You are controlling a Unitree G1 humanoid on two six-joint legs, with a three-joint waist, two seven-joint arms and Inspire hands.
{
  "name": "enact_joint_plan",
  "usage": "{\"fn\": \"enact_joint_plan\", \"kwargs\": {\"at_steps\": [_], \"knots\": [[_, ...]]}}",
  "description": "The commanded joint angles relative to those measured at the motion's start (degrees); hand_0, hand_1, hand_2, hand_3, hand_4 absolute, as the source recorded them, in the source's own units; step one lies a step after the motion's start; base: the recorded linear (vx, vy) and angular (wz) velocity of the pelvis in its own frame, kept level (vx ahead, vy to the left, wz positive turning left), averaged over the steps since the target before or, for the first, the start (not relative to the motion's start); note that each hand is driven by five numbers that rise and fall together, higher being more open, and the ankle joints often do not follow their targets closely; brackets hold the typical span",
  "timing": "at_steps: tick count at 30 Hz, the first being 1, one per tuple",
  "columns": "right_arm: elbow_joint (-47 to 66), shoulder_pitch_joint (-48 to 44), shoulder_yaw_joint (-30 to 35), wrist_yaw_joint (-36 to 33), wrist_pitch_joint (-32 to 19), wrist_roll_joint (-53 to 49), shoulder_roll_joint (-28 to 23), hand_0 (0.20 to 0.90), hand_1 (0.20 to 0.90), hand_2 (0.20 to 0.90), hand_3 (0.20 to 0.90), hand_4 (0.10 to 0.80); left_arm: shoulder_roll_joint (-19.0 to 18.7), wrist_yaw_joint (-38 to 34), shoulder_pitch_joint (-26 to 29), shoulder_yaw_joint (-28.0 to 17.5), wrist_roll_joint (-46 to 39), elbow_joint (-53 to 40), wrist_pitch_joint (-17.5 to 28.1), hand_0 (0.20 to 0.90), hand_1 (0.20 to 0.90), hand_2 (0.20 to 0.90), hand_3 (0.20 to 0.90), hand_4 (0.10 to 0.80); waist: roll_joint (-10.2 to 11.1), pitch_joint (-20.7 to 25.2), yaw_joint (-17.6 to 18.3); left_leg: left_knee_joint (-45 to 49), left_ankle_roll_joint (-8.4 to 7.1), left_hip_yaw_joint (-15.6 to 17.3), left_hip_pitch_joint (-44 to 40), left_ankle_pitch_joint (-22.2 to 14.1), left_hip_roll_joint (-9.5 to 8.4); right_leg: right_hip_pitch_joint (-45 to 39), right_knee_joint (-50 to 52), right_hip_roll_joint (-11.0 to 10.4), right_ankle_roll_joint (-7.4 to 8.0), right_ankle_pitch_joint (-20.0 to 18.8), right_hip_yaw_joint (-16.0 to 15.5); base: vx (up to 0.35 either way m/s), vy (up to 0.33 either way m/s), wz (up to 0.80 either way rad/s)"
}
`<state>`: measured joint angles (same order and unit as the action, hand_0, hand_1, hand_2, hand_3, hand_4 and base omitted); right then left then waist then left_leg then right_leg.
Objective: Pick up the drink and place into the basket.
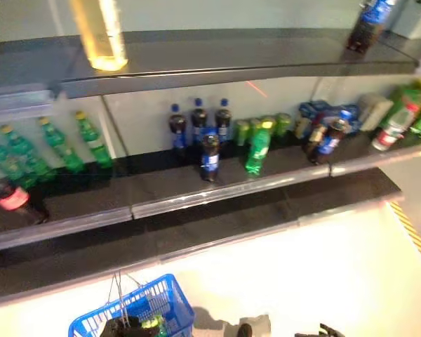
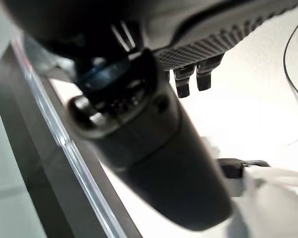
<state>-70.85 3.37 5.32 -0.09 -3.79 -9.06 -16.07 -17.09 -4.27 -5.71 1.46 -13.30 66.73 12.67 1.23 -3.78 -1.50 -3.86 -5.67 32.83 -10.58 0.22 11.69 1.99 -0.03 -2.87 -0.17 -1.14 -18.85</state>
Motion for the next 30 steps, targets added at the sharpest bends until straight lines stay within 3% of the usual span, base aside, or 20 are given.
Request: {"fn": "enact_joint_plan", "kwargs": {"at_steps": [1, 4, 6, 9, 10, 12, 13, 14, 16, 19, 22, 24, 27, 30], "knots": [[-2.73, -1.40, -0.79, -1.40, -1.12, -2.25, -0.75, 0.900, 0.900, 0.900, 0.900, 0.800, -1.70, 0.37, 7.79, -2.26, 0.54, -6.93, 9.51, 0.300, 0.300, 0.300, 0.200, 0.100, 1.13, 0.66, 3.93, -0.19, 1.70, 1.16, 4.81, 2.01, -0.54, -7.23, -2.30, -5.40, 6.93, -0.73, -1.84, -0.029, -0.188, -0.41], [-2.83, -0.95, -0.68, -0.87, -1.84, -1.72, -0.61, 0.900, 0.900, 0.900, 0.900, 0.800, -1.30, -0.23, 8.21, -1.51, 0.29, -6.87, 9.26, 0.300, 0.300, 0.300, 0.200, 0.100, 0.83, 0.58, 4.52, -0.13, 1.27, 0.71, 5.09, 2.44, 0.27, -6.85, -1.54, -4.62, 6.25, 0.28, -1.45, -0.015, -0.146, -0.41], [-2.53, -0.64, -1.31, -0.53, -3.09, -3.70, -0.08, 0.900, 0.900, 0.900, 0.900, 0.800, -1.12, -0.42, 8.96, -0.66, 1.41, -6.69, 8.89, 0.300, 0.300, 0.300, 0.200, 0.100, 0.33, 0.19, 5.59, 0.45, 0.74, -1.13, 5.04, 2.76, 1.46, -5.45, 1.23, -2.95, 4.55, 2.66, 0.04, -0.050, -0.325, -0.53], [-1.49, -1.93, -2.86, -0.59, -2.31, -4.65, -0.71, 0.900, 0.900, 0.900, 0.900, 0.800, -0.92, -0.91, 9.21, -0.15, -0.65, -6.85, 8.33, 0.300, 0.300, 0.300, 0.200, 0.100, 0.01, -1.07, 5.16, 5.49, 1.02, -10.54, 7.19, 2.15, 0.44, -3.53, 4.26, -1.02, 2.20, 3.69, 5.38, -0.027, -0.257, -0.58], [-1.20, -2.72, -3.57, -0.40, -2.15, -4.46, -1.40, 0.900, 0.900, 0.900, 0.900, 0.800, -0.57, -0.76, 8.04, -0.50, -1.32, -7.10, 8.64, 0.300, 0.300, 0.300, 0.200, 0.100, 0.03, -1.85, 3.55, 9.23, 1.84, -18.75, 8.85, 0.74, -2.44, -4.02, 4.80, -0.26, 1.38, 4.15, 8.87, 0.030, -0.227, -1.02], [-0.42, -3.93, -4.62, -0.60, -1.71, -4.57, -1.92, 0.900, 0.900, 0.900, 0.900, 0.800, 0.01, -0.45, 5.78, -0.69, -1.16, -7.67, 8.97, 0.300, 0.300, 0.300, 0.200, 0.100, -0.18, -3.01, 1.32, 13.74, 3.42, -27.62, 10.60, -1.87, -8.17, -5.16, 4.72, 0.25, 1.00, 3.92, 12.59, 0.102, -0.191, -1.39], [-0.34, -4.08, -4.66, -0.69, -1.71, -4.78, -1.91, 0.900, 0.900, 0.900, 0.900, 0.800, 0.07, -0.28, 5.55, -0.69, -1.08, -7.71, 9.04, 0.300, 0.300, 0.300, 0.200, 0.100, -0.21, -2.98, 1.11, 13.92, 3.56, -28.27, 10.93, -1.80, -8.78, -5.13, 4.57, 0.31, 0.97, 3.69, 12.88, 0.123, -0.164, -1.49], [-0.05, -4.50, -4.81, -1.00, -1.99, -4.81, -1.74, 0.900, 0.900, 0.900, 0.900, 0.800, 0.40, 0.69, 4.67, -0.81, -0.74, -7.50, 9.35, 0.300, 0.300, 0.300, 0.200, 0.100, -0.70, -3.50, 0.37, 13.86, 4.13, -29.43, 11.69, -1.76, -11.29, -6.26, 3.82, 0.79, 1.26, 3.27, 14.10, 0.099, -0.094, -1.06], [0.07, -4.62, -4.87, -1.05, -2.11, -4.82, -1.69, 0.900, 0.900, 0.900, 0.900, 0.800, 0.49, 0.96, 4.48, -0.75, -0.69, -7.50, 9.41, 0.300, 0.300, 0.300, 0.200, 0.100, -0.96, -3.80, 0.00, 13.17, 4.25, -29.66, 12.04, -1.41, -12.20, -6.97, 3.47, 1.10, 1.44, 3.22, 14.53, 0.108, -0.066, -0.73], [0.39, -5.44, -5.74, -1.49, -2.13, -5.66, -1.51, 0.900, 0.900, 0.900, 0.900, 0.800, 0.95, 1.08, 4.05, -0.06, -0.48, -7.42, 9.62, 0.300, 0.300, 0.300, 0.200, 0.100, -2.44, -4.47, -1.61, 9.69, 4.08, -29.18, 16.75, 1.99, -15.20, -9.44, 2.62, 3.34, 1.57, 4.05, 16.76, 0.174, -0.079, -0.68], [0.02, -5.80, -6.58, -1.12, -1.58, -4.80, -1.51, 0.900, 0.900, 0.900, 0.900, 0.800, 1.20, 0.05, 3.25, 0.17, -0.98, -6.08, 10.00, 0.300, 0.300, 0.300, 0.200, 0.100, -3.86, -4.53, -4.14, 5.44, 2.89, -28.46, 22.76, 8.40, -17.49, -13.70, 2.29, 6.43, 0.91, 6.44, 20.40, 0.395, -0.127, -1.22], [-0.39, -5.59, -6.73, -0.69, -1.58, -3.31, -1.44, 0.900, 0.900, 0.900, 0.900, 0.800, 1.18, 0.10, 2.78, -0.71, -1.49, -5.73, 10.09, 0.300, 0.300, 0.300, 0.200, 0.100, -3.60, -4.08, -5.16, 5.59, 3.22, -27.93, 24.35, 8.96, -18.44, -15.42, 2.50, 7.51, 0.47, 7.89, 21.95, 0.396, -0.081, -0.76], [-1.57, -5.25, -6.37, 0.25, -1.76, -1.18, -1.05, 0.900, 0.900, 0.900, 0.900, 0.800, 0.88, 0.09, 2.45, -2.00, -1.64, -5.26, 10.43, 0.300, 0.300, 0.300, 0.200, 0.100, -2.12, -2.58, -5.43, 4.18, 5.56, -25.46, 21.77, 7.24, -18.63, -17.20, 3.59, 6.95, 1.72, 8.45, 21.62, 0.370, -0.044, -0.55], [-1.51, -4.96, -6.28, 0.12, -1.67, 0.05, -0.56, 0.900, 0.900, 0.900, 0.900, 0.800, 0.09, 1.04, 2.70, -3.06, -1.56, -4.41, 10.83, 0.300, 0.300, 0.300, 0.200, 0.100, -0.23, -1.32, -6.00, 3.54, 7.88, -25.61, 19.27, 5.12, -19.24, -17.86, 7.37, 4.90, 3.46, 6.38, 20.25, 0.266, -0.024, -0.29]]}}
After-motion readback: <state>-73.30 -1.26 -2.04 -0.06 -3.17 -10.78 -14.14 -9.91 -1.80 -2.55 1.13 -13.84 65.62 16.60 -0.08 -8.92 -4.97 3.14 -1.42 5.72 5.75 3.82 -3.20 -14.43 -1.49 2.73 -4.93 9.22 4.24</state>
